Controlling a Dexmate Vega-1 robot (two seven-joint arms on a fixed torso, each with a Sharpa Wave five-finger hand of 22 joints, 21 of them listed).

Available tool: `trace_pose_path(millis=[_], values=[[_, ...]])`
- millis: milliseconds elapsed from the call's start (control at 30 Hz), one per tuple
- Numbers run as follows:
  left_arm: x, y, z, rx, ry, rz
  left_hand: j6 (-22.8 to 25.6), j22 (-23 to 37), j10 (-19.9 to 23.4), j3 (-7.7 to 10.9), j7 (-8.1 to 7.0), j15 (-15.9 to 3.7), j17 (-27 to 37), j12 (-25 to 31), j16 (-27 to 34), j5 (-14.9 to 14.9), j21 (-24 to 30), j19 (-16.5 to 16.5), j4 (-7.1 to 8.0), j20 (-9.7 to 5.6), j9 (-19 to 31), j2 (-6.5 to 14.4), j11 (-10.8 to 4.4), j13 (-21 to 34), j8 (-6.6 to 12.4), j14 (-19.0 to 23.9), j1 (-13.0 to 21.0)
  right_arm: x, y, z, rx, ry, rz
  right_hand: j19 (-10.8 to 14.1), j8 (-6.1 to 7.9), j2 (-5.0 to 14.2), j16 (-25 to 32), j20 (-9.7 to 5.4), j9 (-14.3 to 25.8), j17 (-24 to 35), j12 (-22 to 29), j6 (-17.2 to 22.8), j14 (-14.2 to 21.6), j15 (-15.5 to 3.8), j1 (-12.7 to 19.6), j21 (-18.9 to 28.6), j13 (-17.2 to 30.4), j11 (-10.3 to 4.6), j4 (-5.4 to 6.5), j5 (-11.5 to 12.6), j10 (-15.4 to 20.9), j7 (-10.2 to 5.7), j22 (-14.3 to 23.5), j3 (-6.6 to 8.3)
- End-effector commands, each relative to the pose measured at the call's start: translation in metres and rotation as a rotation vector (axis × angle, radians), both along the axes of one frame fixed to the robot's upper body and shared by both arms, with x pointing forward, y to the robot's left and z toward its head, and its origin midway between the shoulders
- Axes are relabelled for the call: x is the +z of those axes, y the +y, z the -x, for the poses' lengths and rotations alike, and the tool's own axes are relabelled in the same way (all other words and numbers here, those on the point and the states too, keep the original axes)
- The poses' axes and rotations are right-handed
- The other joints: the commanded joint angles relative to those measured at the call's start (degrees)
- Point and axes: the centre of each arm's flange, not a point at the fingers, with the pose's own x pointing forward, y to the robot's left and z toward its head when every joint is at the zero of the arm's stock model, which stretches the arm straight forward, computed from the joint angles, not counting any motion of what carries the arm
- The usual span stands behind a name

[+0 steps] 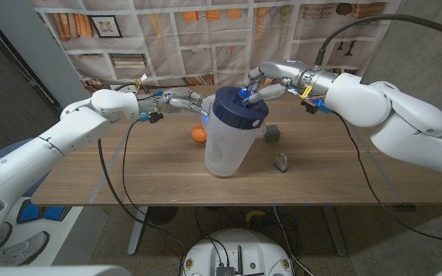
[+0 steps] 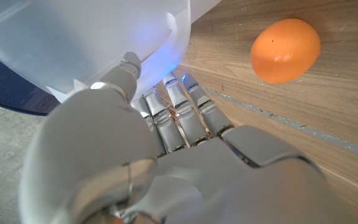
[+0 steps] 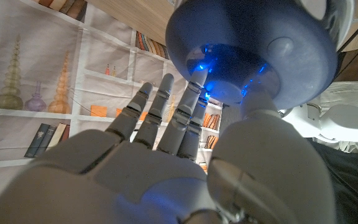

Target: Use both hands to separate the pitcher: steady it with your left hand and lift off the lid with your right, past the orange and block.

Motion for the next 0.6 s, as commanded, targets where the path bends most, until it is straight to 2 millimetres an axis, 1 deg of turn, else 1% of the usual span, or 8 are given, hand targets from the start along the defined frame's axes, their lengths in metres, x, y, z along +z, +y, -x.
trace_pose_path(millis=[33, 600], values=[[-0.0012, -0.0017, -0.0002, 0.006, 0.001, 0.007, 2.45, 0.25, 0.93, 0.4, 1.83, -6.68, -0.02, 0.2, 0.19, 0.38, -0.09, 0.48, 0.42, -8.3, 0.27, 1.68, -0.63, 0.1, 0.19, 0.33, 1.0, 0.0032, -0.0027, 0.003, -0.003, -0.007, 0.006, 0.43, 0.37, 6.1, 0.0, 0.2, 0.14, 0.01, -0.13, 7.45, 0.49, -8.4, 4.3, 0.25, 0.04, -0.62, 0.15, 0.37, 1.23, -6.6, 0.25, 0.22], [-0.0093, -0.0005, -0.0011, 0.021, 0.008, 0.03, 2.09, 0.24, 0.62, 0.33, 1.62, -6.65, -0.05, 0.1, 0.1, 0.37, -0.12, 0.42, 0.39, -8.31, 0.27, 1.5, -0.63, 0.11, 0.06, 0.06, 0.99, 0.0074, -0.0046, 0.0124, -0.003, -0.038, 0.005, 0.34, 0.22, 6.1, -0.13, 0.33, 0.13, 0.0, -0.39, 7.6, 0.53, -8.38, 4.42, 0.18, 0.1, -0.62, 0.19, 0.4, 1.3, -6.59, 0.25, 0.12]])
